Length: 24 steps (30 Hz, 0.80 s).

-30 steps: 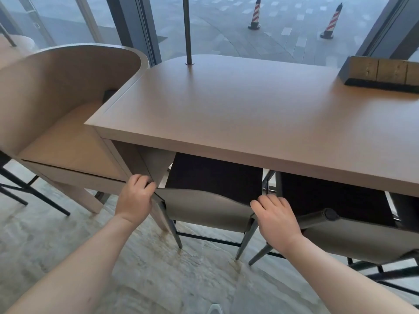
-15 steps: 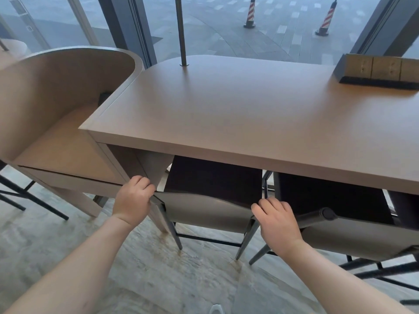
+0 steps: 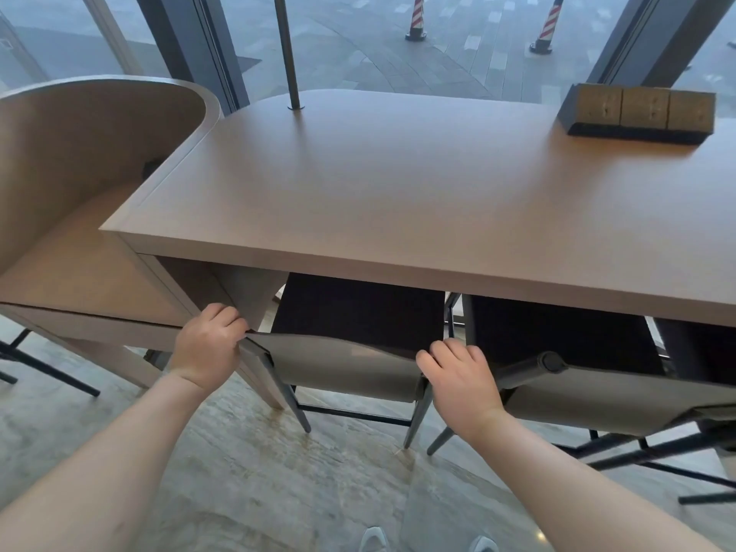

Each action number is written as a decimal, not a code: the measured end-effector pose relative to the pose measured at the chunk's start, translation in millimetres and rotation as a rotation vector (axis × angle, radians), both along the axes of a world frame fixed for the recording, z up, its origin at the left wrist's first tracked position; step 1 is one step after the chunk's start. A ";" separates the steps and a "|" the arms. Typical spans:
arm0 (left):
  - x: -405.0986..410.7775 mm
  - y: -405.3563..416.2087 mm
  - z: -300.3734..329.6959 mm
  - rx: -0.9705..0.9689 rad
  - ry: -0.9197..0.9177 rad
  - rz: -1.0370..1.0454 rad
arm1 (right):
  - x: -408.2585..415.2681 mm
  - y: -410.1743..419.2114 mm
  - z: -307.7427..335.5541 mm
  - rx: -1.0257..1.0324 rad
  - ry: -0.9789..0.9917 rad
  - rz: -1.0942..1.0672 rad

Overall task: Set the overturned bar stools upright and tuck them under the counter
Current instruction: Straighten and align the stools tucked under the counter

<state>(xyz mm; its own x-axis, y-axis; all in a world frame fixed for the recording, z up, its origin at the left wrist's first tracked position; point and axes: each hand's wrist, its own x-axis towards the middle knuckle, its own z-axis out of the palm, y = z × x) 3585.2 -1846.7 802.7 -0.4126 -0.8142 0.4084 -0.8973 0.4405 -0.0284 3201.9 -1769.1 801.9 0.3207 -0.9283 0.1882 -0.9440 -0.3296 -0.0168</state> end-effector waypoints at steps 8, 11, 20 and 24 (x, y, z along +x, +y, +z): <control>-2.5 3.3 -1.3 0.026 0.019 0.078 | 6.2 -1.0 5.4 0.042 0.017 -0.038; -11.4 10.0 -1.3 0.081 0.116 0.123 | 7.9 1.0 10.1 0.102 0.018 -0.050; -173.4 31.6 17.8 0.178 0.427 -0.253 | -32.9 27.8 28.2 0.161 -0.120 0.032; -252.8 46.3 24.7 0.247 0.442 -0.450 | -63.2 40.2 32.6 0.168 -0.092 -0.032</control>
<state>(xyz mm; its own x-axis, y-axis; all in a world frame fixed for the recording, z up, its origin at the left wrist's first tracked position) 3332.4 -1800.4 827.4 -0.5704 -0.6931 0.4409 -0.5286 0.7205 0.4488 3138.8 -1728.9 834.5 0.2789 -0.9586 0.0568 -0.9460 -0.2844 -0.1556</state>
